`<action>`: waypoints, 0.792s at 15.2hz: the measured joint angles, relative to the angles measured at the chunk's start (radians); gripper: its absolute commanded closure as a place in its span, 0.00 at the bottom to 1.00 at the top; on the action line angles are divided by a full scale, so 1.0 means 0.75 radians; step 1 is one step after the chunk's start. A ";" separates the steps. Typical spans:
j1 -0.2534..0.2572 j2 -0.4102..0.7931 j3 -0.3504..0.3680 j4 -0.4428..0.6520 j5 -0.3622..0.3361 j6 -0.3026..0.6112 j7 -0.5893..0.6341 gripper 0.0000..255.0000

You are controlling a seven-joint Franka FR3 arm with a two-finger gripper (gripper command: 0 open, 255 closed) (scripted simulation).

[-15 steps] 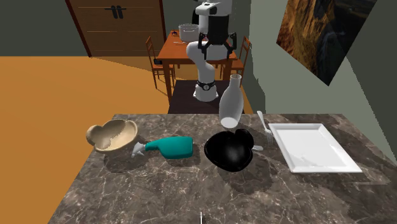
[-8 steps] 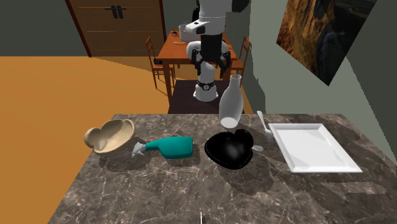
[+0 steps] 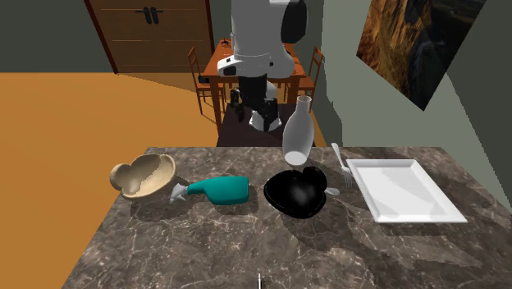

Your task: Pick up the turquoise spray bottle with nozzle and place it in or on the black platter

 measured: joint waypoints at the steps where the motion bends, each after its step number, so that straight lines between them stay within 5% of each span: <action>1: -0.012 0.040 -0.006 0.024 -0.002 0.012 0.030 0.00; 12: -0.117 0.492 -0.100 0.296 0.007 0.152 0.338 0.00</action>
